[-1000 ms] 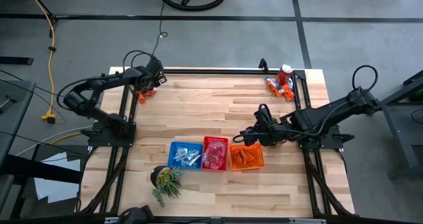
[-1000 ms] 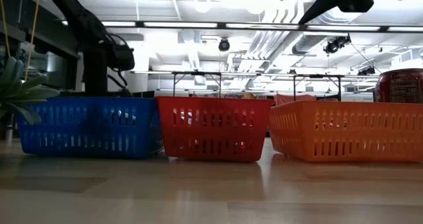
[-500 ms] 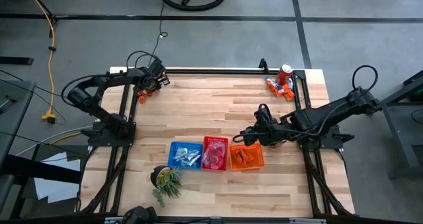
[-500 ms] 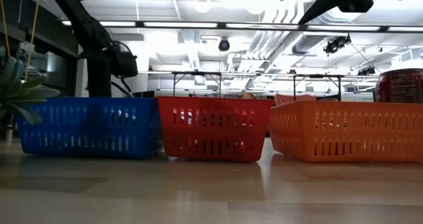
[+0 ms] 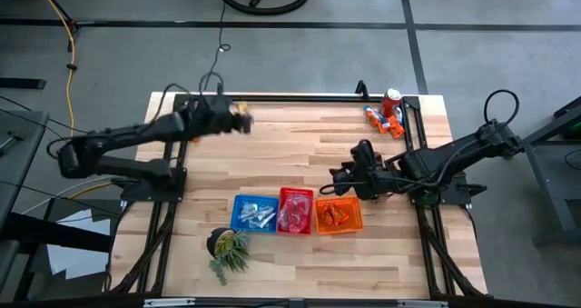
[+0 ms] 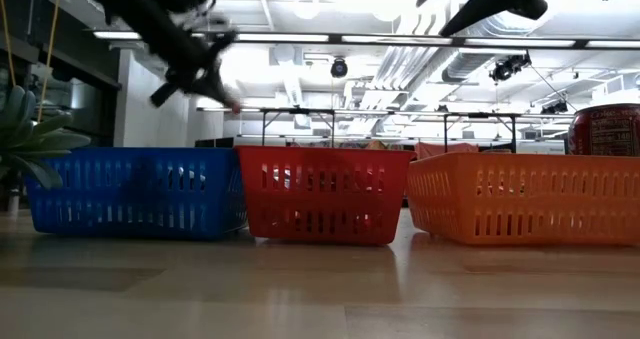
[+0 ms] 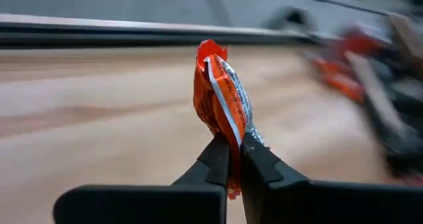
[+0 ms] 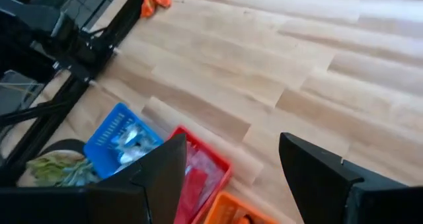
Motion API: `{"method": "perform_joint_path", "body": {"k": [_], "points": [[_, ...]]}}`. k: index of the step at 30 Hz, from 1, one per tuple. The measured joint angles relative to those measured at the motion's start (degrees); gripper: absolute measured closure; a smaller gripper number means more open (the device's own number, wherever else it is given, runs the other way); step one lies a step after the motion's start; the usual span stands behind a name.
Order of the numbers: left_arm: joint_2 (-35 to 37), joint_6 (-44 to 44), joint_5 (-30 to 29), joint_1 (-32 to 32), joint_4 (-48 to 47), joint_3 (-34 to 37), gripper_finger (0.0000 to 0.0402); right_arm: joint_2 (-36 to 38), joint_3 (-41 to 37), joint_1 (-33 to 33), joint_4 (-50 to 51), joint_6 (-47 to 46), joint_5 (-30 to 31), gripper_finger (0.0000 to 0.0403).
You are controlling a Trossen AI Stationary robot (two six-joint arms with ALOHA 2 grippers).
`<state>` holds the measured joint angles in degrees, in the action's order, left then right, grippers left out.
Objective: Sort candy
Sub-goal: Put the orange candy pack into the orange bin
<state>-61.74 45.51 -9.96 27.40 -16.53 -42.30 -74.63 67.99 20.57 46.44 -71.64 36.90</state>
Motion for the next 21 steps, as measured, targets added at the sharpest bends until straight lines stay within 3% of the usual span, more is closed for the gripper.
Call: {"method": "perform_joint_path", "body": {"k": [6, 10, 14, 21], "points": [[-2.84, -1.56, -3.57, -22.74, 11.34, -0.02, 0.0401, 0.76, 0.0, -1.2, -0.08, 6.52, 0.15, 0.0166], [-9.58, -5.74, -3.94, -32.53, 16.15, -1.47, 0.0401, 2.94, 0.0, -1.95, -0.48, 11.39, 1.45, 0.0166], [-18.45, -12.37, -2.42, -37.21, 16.76, -6.43, 0.0401, 6.04, 0.0, -2.01, -0.97, 14.61, 4.56, 0.0166], [-33.73, -28.81, 3.71, -40.04, 19.51, -20.59, 0.0401, 9.23, 0.0, -2.22, -0.88, 16.6, 5.13, 0.0166]]}}
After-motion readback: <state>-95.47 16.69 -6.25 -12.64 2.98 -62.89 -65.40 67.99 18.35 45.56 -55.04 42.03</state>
